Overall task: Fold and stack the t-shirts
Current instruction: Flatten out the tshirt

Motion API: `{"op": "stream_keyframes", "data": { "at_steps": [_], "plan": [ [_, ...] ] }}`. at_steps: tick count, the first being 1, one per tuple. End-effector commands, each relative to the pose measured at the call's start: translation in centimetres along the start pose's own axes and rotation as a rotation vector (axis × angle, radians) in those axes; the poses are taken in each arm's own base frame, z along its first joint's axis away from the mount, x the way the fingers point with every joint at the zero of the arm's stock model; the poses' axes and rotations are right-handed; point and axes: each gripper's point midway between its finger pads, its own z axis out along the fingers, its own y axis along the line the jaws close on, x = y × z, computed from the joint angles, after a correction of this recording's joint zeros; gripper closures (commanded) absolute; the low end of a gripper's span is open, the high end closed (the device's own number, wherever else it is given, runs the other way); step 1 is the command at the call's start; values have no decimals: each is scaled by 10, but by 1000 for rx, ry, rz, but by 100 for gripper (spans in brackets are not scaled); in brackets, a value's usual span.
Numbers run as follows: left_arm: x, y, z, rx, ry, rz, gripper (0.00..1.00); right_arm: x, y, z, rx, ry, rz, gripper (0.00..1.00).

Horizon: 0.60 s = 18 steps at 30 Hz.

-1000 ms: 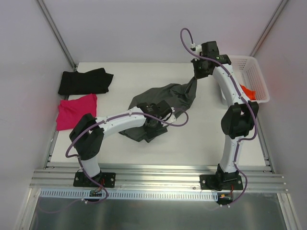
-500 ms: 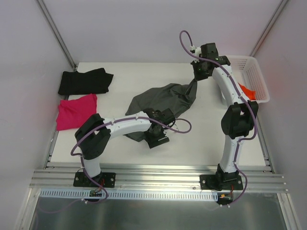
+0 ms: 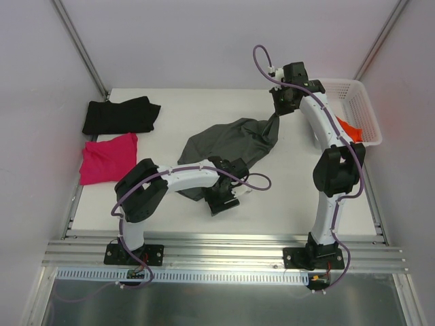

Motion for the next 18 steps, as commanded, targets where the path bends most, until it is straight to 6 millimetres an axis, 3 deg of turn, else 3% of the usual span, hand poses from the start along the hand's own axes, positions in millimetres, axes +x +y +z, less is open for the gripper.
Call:
{"op": "stream_keyframes", "data": {
  "at_steps": [1, 5, 9, 12, 18],
  "plan": [
    [-2, -6, -4, 16, 5, -7, 37, -18, 0, -25, 12, -72, -17, 99],
    [-6, 2, -18, -44, -9, -14, 43, -21, 0, -24, 10, -80, -16, 99],
    [-15, 17, -35, -140, -38, 6, 38, -25, 0, -23, 9, -88, -14, 99],
    [-17, 18, -35, -150, -38, 7, 32, -26, 0, -22, 13, -89, -14, 99],
    [-14, 15, -25, -129, -22, -1, 32, -24, -2, -24, 20, -86, -18, 99]
  ]
}}
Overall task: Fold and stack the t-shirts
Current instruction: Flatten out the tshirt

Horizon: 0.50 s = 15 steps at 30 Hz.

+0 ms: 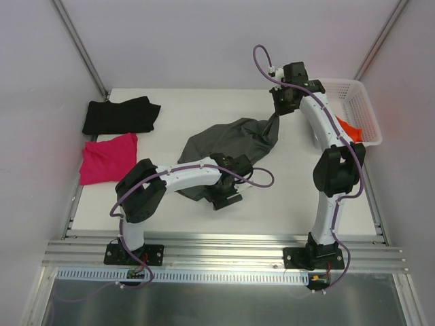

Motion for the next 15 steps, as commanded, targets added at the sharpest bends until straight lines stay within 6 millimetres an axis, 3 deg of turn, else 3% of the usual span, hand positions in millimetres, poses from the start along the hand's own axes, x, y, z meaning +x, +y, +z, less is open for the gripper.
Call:
{"op": "stream_keyframes", "data": {
  "at_steps": [1, 15],
  "plan": [
    [0, -1, -5, -10, -7, 5, 32, -22, -2, -22, 21, -80, -20, 99],
    [4, -5, 19, 20, 17, 4, 38, -19, -2, -18, 21, -69, -21, 99]
  ]
}}
